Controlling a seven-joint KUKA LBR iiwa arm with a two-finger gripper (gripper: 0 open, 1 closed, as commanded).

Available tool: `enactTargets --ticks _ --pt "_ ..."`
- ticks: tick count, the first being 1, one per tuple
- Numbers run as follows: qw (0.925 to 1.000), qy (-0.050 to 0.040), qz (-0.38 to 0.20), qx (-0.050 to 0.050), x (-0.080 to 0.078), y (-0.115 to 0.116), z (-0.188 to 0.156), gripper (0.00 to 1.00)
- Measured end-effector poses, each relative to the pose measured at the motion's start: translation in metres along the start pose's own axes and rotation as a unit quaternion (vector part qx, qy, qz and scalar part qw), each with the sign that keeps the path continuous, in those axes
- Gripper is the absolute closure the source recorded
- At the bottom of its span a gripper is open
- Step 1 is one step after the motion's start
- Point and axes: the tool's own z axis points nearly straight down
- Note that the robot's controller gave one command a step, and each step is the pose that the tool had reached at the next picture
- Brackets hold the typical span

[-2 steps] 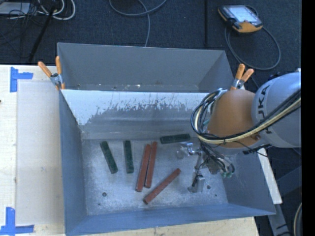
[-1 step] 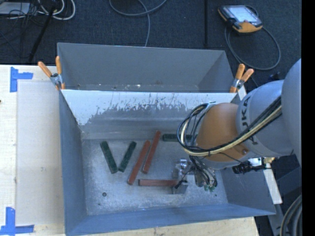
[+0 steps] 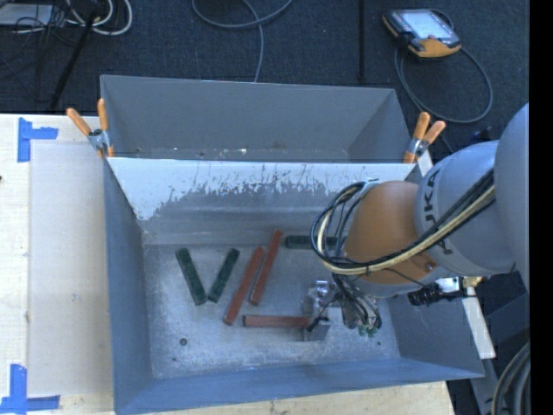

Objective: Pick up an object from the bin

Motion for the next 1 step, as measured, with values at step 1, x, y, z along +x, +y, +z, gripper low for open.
enactTargets --ticks 1 --pt "1.0 -0.0054 0.008 -0.001 -0.0099 -0.011 -0.1865 1.0"
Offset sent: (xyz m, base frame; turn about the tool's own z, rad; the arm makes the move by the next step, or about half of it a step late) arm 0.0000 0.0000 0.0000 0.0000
